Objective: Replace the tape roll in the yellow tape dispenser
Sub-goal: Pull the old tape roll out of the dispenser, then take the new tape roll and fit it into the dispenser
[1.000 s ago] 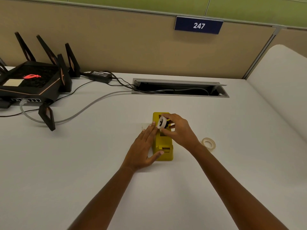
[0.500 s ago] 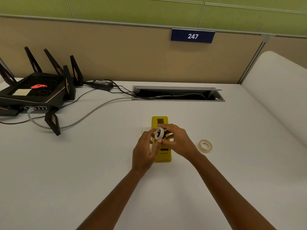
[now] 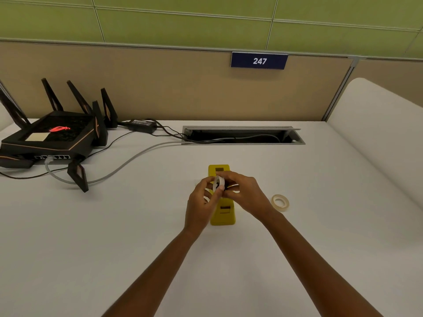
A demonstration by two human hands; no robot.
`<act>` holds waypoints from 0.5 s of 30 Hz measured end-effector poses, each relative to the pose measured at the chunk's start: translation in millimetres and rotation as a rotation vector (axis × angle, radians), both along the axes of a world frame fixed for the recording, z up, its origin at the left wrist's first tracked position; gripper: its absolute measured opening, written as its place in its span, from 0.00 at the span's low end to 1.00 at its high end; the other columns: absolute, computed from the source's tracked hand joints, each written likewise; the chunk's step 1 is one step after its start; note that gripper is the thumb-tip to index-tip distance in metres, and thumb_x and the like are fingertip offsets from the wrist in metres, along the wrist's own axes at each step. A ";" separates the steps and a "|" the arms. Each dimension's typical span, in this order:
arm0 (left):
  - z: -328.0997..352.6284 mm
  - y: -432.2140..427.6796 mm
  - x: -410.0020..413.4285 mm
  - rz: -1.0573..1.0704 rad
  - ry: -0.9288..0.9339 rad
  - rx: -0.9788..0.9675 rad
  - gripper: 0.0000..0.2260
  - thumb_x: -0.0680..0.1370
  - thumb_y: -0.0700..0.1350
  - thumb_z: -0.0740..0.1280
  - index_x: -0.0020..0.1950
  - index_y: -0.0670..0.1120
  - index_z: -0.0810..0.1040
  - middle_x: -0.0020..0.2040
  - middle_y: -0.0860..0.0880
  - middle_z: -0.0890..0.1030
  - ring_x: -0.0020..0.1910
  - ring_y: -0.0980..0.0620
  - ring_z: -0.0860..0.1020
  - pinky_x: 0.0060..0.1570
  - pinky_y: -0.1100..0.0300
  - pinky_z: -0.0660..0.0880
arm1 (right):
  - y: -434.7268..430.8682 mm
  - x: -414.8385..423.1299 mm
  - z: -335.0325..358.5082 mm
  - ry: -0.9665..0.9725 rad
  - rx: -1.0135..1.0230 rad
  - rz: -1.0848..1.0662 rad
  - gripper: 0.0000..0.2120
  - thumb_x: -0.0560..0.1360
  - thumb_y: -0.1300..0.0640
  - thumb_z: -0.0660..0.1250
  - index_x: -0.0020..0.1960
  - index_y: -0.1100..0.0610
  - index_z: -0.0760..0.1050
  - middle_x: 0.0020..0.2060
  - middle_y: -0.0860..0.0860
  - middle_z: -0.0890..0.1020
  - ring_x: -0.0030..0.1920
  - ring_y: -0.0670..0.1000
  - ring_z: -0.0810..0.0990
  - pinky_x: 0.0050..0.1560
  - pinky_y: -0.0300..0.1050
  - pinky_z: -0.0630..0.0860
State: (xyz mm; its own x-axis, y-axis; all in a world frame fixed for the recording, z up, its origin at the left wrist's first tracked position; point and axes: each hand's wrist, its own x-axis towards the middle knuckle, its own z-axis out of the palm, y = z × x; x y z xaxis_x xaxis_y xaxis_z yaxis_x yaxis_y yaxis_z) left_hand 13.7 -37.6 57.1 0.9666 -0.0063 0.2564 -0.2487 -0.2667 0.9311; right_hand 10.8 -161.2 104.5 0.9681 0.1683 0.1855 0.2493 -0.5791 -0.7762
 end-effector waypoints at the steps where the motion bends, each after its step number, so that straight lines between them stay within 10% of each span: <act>1: 0.4 0.1 0.3 -0.001 0.000 0.003 0.15 0.76 0.46 0.63 0.61 0.43 0.72 0.53 0.42 0.79 0.46 0.48 0.77 0.41 0.61 0.73 | -0.5 -0.2 1.0 0.002 -0.001 -0.001 0.20 0.70 0.65 0.68 0.62 0.58 0.71 0.56 0.59 0.80 0.51 0.51 0.79 0.51 0.38 0.74; 8: 0.5 10.8 6.2 0.127 -0.069 0.087 0.15 0.74 0.49 0.65 0.58 0.46 0.72 0.54 0.46 0.79 0.44 0.51 0.76 0.36 0.66 0.72 | -7.0 -1.5 4.9 -0.015 0.006 -0.046 0.24 0.68 0.67 0.70 0.62 0.58 0.70 0.54 0.62 0.80 0.52 0.56 0.79 0.52 0.41 0.75; 15: -13.9 42.5 17.5 0.253 -0.113 0.736 0.19 0.75 0.53 0.62 0.61 0.44 0.71 0.54 0.43 0.78 0.49 0.45 0.77 0.44 0.55 0.74 | -14.3 -3.3 0.5 -0.036 -0.008 -0.098 0.24 0.68 0.67 0.70 0.62 0.58 0.70 0.53 0.61 0.80 0.48 0.49 0.76 0.48 0.30 0.72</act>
State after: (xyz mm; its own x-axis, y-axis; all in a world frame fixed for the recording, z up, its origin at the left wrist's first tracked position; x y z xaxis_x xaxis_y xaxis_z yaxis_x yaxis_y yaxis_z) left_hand 31.2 4.9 43.2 0.9298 0.0040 0.3681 -0.1806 -0.8663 0.4657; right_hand 7.5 -175.4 105.0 0.9727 0.0747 0.2195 0.2189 -0.6081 -0.7631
